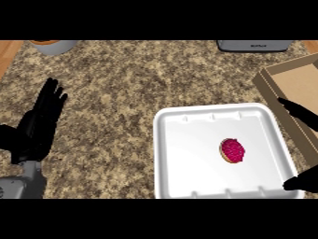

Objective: Pick the cupcake from the tray and place it in the cardboard box

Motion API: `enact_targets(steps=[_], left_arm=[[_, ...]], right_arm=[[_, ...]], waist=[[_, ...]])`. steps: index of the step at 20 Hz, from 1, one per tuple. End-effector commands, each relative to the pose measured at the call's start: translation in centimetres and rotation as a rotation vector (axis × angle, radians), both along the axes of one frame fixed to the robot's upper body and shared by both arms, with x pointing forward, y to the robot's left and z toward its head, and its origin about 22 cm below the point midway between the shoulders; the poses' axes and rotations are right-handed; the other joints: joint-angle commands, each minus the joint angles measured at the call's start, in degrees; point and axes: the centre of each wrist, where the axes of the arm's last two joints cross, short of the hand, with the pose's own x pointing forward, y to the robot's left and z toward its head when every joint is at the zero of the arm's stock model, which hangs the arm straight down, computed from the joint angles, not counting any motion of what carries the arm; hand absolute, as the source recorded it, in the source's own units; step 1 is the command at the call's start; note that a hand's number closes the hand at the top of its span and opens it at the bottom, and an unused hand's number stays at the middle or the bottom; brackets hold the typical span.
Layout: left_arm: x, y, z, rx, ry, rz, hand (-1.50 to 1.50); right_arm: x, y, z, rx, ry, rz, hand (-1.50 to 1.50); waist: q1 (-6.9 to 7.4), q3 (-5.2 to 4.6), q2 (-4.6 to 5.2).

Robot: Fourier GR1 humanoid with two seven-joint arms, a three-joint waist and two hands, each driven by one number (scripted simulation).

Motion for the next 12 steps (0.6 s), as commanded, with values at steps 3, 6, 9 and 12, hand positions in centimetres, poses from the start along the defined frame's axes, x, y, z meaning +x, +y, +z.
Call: enact_targets(steps=[3,6,9,12], left_arm=[[-0.8,-0.9,0.6,0.01,0.006,-0.002,0.0],[-0.2,-0.6,-0.1,0.015,0.01,-0.008,0.0],[-0.1,0.5,0.3,-0.012,-0.006,0.006,0.0],[0.0,-0.6,0.4,-0.005,0.008,0.013,0.0]], right_arm=[[-0.3,2.2,-1.4,0.025,0.043,-0.002,-1.5],[1.4,1.6,-2.5,0.005,0.066,-0.003,-1.5],[0.4,3.6,-3.7,0.003,0.027,-0.044,-1.5],[1.0,3.5,-3.1,-0.001,0.016,-0.052,-1.5]], waist=[[0.01,0.02,-0.02],[0.1,0.03,0.05],[0.03,0.02,0.01],[0.02,0.02,0.01]])
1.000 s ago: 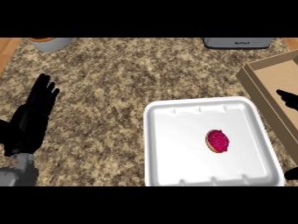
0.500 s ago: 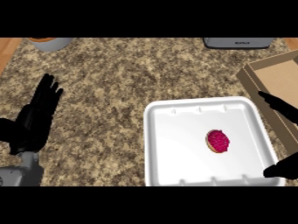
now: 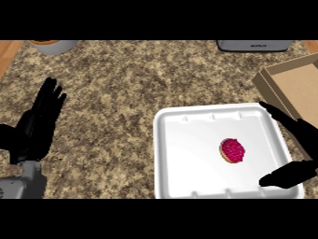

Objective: Pick the cupcake from the tray and place it in the cardboard box

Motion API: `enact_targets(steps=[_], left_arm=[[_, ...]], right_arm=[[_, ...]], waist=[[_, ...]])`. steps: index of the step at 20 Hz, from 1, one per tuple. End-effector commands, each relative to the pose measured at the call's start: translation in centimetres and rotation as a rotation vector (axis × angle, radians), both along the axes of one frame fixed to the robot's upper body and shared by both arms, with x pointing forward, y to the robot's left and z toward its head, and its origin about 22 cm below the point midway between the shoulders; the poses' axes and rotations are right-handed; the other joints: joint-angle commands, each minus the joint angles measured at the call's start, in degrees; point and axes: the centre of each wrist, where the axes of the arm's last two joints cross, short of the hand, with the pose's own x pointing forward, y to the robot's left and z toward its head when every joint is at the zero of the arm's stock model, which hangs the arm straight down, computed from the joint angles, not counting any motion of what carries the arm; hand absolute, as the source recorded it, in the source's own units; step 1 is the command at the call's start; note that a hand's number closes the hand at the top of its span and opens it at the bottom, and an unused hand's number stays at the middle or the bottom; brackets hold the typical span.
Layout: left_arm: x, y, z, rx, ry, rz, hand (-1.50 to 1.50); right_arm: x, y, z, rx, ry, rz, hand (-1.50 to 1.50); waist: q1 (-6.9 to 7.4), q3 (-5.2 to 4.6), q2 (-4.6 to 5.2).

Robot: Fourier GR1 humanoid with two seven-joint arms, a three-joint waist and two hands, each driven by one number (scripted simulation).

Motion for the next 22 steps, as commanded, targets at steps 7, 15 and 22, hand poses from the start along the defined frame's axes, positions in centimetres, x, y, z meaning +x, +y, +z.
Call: enact_targets(steps=[7,15,22], left_arm=[[0.6,0.1,1.2,-0.013,-0.008,-0.001,0.0],[-0.9,-0.2,-1.2,0.007,0.007,-0.016,0.0],[-1.0,-2.8,1.1,0.005,-0.002,-0.013,0.0]], right_arm=[[-0.3,-0.2,-2.6,0.006,0.014,0.011,-1.5],[-0.2,3.0,-3.3,-0.056,0.023,0.002,-1.5],[2.5,1.4,-5.2,-0.061,0.051,-0.018,-1.5]], waist=[[-0.09,0.0,0.0],[-0.01,-0.01,-0.02],[0.13,0.0,0.01]])
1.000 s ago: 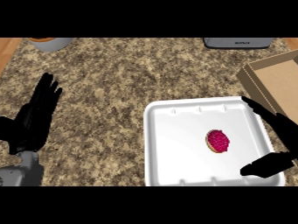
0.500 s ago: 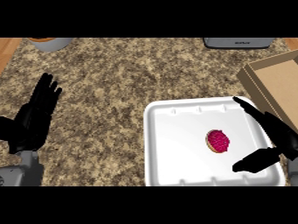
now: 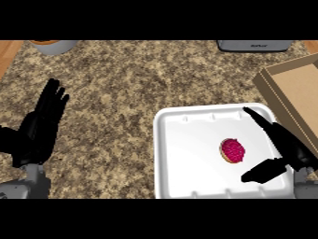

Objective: Pick the cupcake from the tray and place it in the cardboard box

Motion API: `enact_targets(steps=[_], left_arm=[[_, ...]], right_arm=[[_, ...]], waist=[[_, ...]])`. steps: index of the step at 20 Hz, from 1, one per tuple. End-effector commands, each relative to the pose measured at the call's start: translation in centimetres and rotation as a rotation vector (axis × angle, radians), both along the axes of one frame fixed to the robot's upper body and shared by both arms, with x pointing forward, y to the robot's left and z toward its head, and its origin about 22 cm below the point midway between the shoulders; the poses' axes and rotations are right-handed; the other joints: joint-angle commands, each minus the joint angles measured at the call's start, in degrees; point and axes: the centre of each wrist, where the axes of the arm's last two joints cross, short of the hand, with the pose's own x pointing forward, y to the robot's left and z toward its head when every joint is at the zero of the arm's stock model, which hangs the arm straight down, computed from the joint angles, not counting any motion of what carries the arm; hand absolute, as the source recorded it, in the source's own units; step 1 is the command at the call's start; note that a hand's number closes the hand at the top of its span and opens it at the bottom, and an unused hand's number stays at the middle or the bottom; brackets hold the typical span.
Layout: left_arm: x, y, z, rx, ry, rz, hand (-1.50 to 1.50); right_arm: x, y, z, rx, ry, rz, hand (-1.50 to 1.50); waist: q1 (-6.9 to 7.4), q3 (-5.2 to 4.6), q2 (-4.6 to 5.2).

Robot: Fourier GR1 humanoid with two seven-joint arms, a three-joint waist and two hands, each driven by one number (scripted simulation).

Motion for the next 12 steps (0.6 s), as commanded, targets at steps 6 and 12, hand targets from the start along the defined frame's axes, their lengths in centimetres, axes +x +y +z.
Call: enact_targets(steps=[6,12], left_arm=[[-0.2,-0.1,1.5,0.0,-0.015,-0.002,0.0],[-0.2,1.7,-0.7,-0.011,0.002,-0.018,0.0]], right_arm=[[-0.1,0.6,-2.1,0.003,0.015,0.022,-1.5],[1.5,2.9,-2.3,0.001,0.029,0.033,-1.5]], waist=[[-0.02,0.0,-0.02],[0.08,-0.01,0.01]])
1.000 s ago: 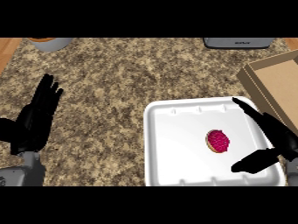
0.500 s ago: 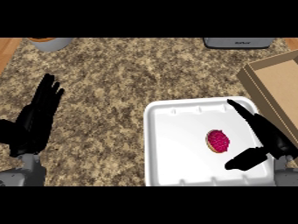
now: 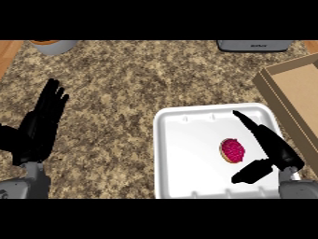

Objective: Pick the cupcake from the tray and place it in the cardboard box

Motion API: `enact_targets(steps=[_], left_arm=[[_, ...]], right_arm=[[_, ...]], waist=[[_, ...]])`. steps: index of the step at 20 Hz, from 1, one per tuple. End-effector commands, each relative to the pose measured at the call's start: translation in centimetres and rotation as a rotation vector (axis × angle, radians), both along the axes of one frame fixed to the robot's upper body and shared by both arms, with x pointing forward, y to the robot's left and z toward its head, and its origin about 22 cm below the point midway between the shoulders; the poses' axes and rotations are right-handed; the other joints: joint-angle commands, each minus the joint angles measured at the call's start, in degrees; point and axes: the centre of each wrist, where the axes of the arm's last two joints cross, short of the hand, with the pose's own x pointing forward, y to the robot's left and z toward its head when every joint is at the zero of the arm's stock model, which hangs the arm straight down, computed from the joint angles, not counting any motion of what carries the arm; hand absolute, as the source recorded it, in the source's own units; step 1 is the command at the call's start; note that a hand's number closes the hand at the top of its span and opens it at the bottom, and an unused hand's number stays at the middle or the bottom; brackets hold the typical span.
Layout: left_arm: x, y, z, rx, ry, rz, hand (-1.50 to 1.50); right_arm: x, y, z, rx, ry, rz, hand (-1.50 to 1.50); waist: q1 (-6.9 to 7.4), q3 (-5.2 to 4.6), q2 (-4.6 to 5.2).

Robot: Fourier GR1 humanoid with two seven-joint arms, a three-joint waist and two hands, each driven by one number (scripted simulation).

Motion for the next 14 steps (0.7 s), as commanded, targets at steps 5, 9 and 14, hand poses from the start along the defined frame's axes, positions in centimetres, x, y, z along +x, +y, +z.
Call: enact_targets(steps=[5,9,14], left_arm=[[-1.3,0.2,0.7,0.01,-0.005,0.006,0.0],[1.1,1.0,-1.4,0.003,0.002,-0.006,0.0],[0.2,0.5,-1.1,-0.001,0.003,0.0,0.0]], right_arm=[[0.2,1.5,-1.7,-0.018,0.029,0.016,-1.5],[0.1,0.7,-3.2,-0.017,0.038,0.009,-1.5],[-1.9,2.6,-2.1,-0.014,0.01,0.018,-1.5]], waist=[[0.11,0.0,-0.01],[-0.05,-0.01,0.04],[-0.15,-0.01,-0.03]])
